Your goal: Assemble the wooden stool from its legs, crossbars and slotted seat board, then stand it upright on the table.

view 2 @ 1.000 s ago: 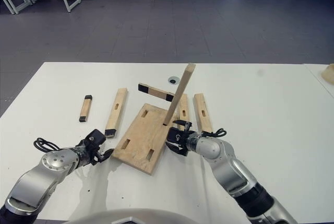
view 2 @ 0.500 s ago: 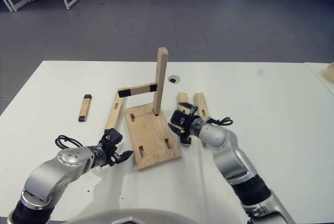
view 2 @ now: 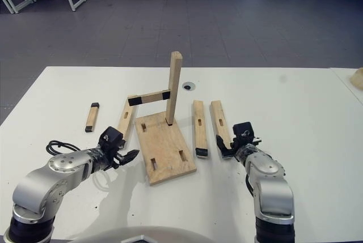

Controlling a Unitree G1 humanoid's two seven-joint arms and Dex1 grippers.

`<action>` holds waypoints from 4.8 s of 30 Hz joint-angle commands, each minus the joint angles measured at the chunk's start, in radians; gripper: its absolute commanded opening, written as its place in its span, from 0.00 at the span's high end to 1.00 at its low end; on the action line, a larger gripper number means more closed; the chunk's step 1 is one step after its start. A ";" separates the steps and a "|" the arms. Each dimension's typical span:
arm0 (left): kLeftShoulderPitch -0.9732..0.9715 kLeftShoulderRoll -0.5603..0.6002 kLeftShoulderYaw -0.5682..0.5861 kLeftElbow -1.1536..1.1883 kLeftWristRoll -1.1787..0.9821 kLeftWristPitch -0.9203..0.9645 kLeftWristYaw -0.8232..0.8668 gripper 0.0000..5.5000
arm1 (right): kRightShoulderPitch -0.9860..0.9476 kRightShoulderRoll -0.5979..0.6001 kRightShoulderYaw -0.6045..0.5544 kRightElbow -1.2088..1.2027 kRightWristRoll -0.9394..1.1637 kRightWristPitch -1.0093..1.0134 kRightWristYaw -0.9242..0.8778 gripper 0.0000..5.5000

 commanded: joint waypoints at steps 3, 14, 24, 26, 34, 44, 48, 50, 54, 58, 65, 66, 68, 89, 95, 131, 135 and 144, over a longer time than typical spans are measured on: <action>-0.045 -0.008 0.023 -0.008 -0.014 0.022 0.016 0.38 | 0.036 -0.016 0.005 0.099 0.026 0.015 -0.012 0.25; -0.074 -0.113 0.087 -0.008 -0.077 0.031 0.028 0.38 | 0.008 -0.056 0.051 0.170 0.051 -0.026 -0.007 0.61; -0.174 -0.315 0.561 0.159 -0.692 0.054 -0.248 0.38 | -0.243 0.077 -0.220 -0.006 0.525 -0.063 0.040 0.63; -0.196 -0.288 0.586 0.245 -0.801 0.064 -0.282 0.38 | -0.221 0.097 -0.248 -0.055 0.750 0.015 0.098 0.63; -0.247 -0.271 0.555 0.375 -1.020 -0.003 -0.206 0.38 | -0.156 0.000 -0.149 -0.091 1.183 0.187 0.187 0.63; -0.226 -0.189 0.458 0.407 -1.173 -0.095 -0.079 0.38 | -0.133 -0.061 0.027 -0.096 1.183 0.129 0.193 0.63; -0.188 -0.149 0.422 0.432 -1.146 -0.123 -0.089 0.38 | -0.147 -0.082 0.041 -0.088 1.201 0.111 0.189 0.63; -0.180 -0.135 0.406 0.443 -1.141 -0.139 -0.095 0.38 | -0.149 -0.093 0.053 -0.089 1.211 0.110 0.194 0.63; -0.178 -0.114 0.393 0.460 -1.171 -0.160 -0.113 0.38 | -0.156 -0.127 0.083 -0.087 1.236 0.123 0.218 0.63; -0.184 -0.065 0.391 0.463 -1.242 -0.154 -0.167 0.38 | -0.174 -0.190 0.111 -0.057 1.233 0.139 0.278 0.63; -0.193 0.037 0.368 0.494 -1.310 -0.134 -0.238 0.56 | -0.186 -0.245 0.130 -0.024 1.227 0.135 0.334 0.63; -0.190 0.041 0.361 0.493 -1.309 -0.138 -0.241 0.59 | -0.188 -0.247 0.132 -0.022 1.232 0.138 0.338 0.63; -0.181 0.043 0.346 0.487 -1.303 -0.144 -0.244 0.61 | -0.194 -0.253 0.139 -0.020 1.248 0.148 0.349 0.63; -0.185 0.100 0.379 0.539 -1.284 -0.248 -0.190 0.62 | -0.239 -0.425 0.094 0.106 1.126 0.123 0.451 0.24; -0.141 0.229 0.415 0.519 -1.053 -0.338 -0.336 0.62 | -0.203 -0.423 0.184 0.086 0.635 -0.067 0.106 0.24; -0.135 0.132 0.230 0.609 -0.493 -0.723 -0.610 0.62 | -0.064 -0.607 0.406 0.026 0.264 -0.169 0.317 0.24; -0.153 0.087 0.210 0.639 -0.468 -0.759 -0.618 0.62 | -0.078 -0.591 0.404 0.050 0.248 -0.183 0.331 0.24; -0.221 0.076 0.169 0.837 -0.363 -0.844 -0.696 0.62 | -0.104 -0.585 0.401 0.060 0.234 -0.191 0.356 0.24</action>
